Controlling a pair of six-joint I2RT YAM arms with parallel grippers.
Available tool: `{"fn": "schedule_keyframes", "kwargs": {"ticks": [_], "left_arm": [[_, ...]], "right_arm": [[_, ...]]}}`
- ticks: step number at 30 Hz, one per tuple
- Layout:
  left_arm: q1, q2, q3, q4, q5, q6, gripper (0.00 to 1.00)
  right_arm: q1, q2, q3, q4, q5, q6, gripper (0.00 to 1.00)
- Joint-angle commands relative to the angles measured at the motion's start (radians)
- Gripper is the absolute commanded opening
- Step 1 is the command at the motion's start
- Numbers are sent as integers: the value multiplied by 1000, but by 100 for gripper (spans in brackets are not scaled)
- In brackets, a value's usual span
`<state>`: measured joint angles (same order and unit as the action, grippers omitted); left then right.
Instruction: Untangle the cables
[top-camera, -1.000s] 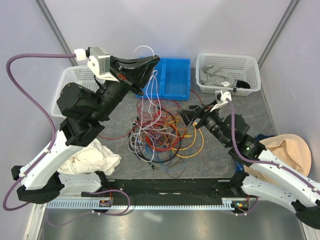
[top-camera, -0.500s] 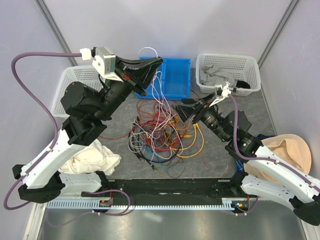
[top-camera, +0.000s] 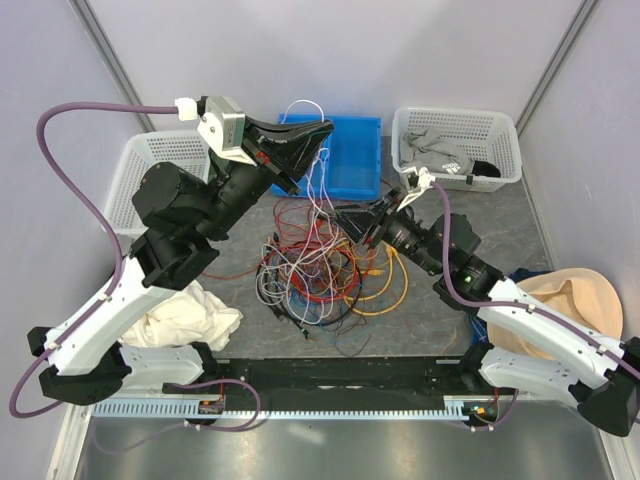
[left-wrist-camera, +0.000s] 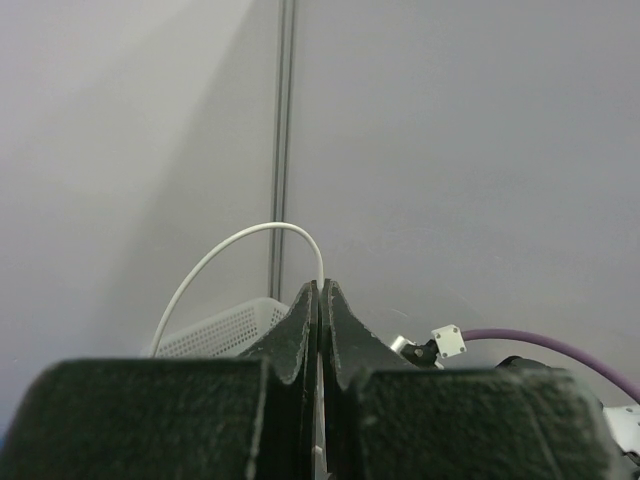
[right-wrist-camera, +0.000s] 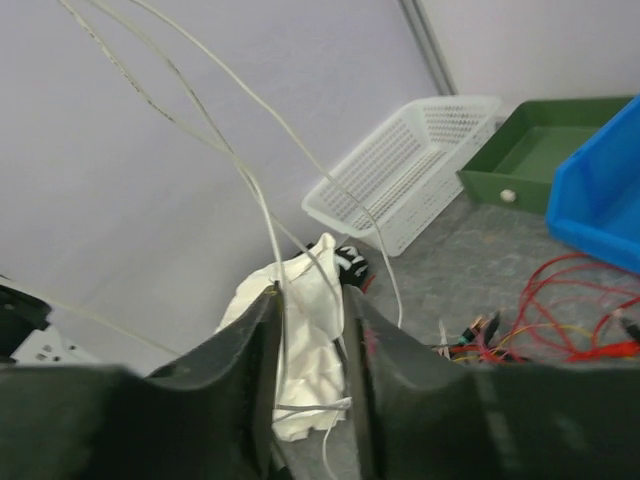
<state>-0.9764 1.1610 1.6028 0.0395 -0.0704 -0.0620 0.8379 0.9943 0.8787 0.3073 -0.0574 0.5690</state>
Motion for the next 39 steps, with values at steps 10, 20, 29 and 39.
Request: {"fn": "schedule_keyframes", "kwargs": {"ticks": [10,20,29,39], "left_arm": [[2,-7,11,17,-5,19,2],[2,0,173,54,-54,132,2],[2,68,371,54,-48,194,2],[2,137,491,48,-39,226,2]], "right_arm": [[1,10,-50,27,10,31,0],[-2,87,-329,-102,185,141,0],[-6,98,-455,-168,258,209,0],[-17,90,-475,-299,332,223,0]]}}
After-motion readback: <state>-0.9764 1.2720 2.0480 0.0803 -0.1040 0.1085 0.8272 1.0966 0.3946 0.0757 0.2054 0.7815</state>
